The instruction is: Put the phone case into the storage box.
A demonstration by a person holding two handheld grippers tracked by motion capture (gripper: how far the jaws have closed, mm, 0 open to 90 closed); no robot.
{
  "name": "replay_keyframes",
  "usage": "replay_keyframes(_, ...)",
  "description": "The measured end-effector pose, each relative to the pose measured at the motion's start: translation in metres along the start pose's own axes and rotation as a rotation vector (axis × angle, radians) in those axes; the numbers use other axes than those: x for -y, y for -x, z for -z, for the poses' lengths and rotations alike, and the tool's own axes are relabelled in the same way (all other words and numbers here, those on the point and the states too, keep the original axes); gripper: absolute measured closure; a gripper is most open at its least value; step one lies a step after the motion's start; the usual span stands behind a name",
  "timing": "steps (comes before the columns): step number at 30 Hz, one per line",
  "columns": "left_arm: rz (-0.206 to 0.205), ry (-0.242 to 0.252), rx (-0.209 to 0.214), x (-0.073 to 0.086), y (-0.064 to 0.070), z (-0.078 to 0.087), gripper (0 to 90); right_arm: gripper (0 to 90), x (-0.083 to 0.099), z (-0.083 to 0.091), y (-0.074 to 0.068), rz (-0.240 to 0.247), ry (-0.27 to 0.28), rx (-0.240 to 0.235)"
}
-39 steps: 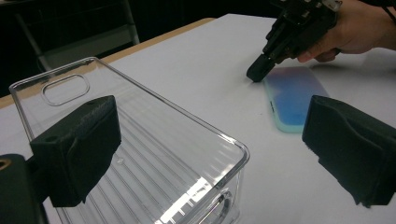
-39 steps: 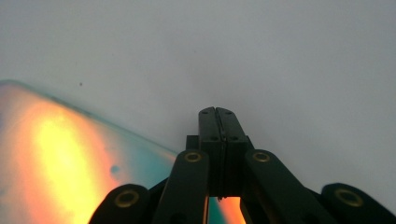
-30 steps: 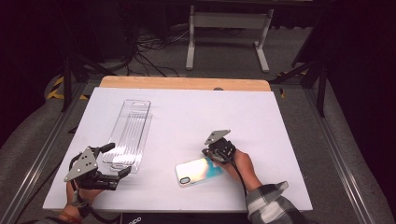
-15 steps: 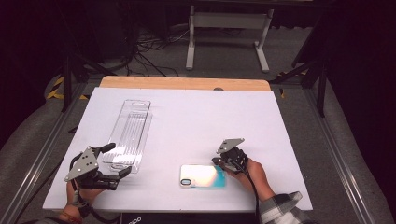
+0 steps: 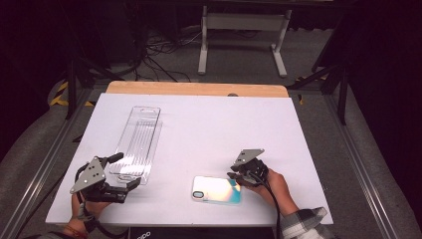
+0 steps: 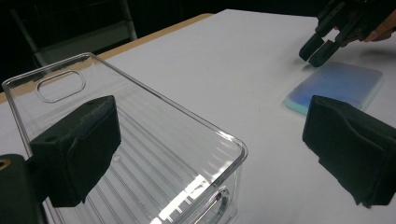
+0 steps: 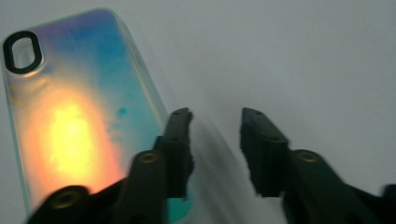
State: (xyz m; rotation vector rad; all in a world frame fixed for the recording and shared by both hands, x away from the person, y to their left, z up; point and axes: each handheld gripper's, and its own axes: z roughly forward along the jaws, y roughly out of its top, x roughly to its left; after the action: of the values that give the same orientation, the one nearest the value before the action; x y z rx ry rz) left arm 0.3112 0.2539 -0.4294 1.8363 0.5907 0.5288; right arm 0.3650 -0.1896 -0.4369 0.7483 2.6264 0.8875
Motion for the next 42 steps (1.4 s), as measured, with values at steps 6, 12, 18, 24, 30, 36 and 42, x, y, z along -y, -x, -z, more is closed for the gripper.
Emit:
replay_keyframes(6, -0.012, -0.009, 0.001, -0.001, 0.001, -0.001, 5.0, 29.5, -0.015, 0.009, -0.003, 0.08, 0.009, 0.012)
replay_keyframes(12, -0.017, -0.014, 0.002, 0.0, 0.001, -0.002, 4.8, 10.1, -0.037, 0.007, -0.02, 0.145, 0.013, -0.026)
replay_keyframes(18, -0.015, -0.024, 0.008, 0.0, 0.001, -0.003, 4.7, 7.6, -0.049, -0.011, -0.038, 0.208, -0.081, -0.096)
replay_keyframes(24, -0.019, -0.023, 0.004, 0.0, 0.001, -0.004, 4.7, 7.6, -0.06, -0.026, -0.054, 0.267, -0.147, -0.171)
replay_keyframes(30, -0.02, -0.025, 0.005, 0.001, 0.001, -0.004, 4.7, 6.5, -0.066, -0.04, -0.062, 0.302, -0.195, -0.183)
replay_keyframes(36, -0.024, -0.028, 0.01, 0.001, 0.002, -0.004, 4.7, 6.4, -0.07, -0.052, -0.068, 0.302, -0.24, -0.187)
replay_keyframes(42, -0.027, -0.03, 0.01, 0.001, 0.002, -0.004, 4.7, 6.0, -0.073, -0.057, -0.065, 0.305, -0.248, -0.212)
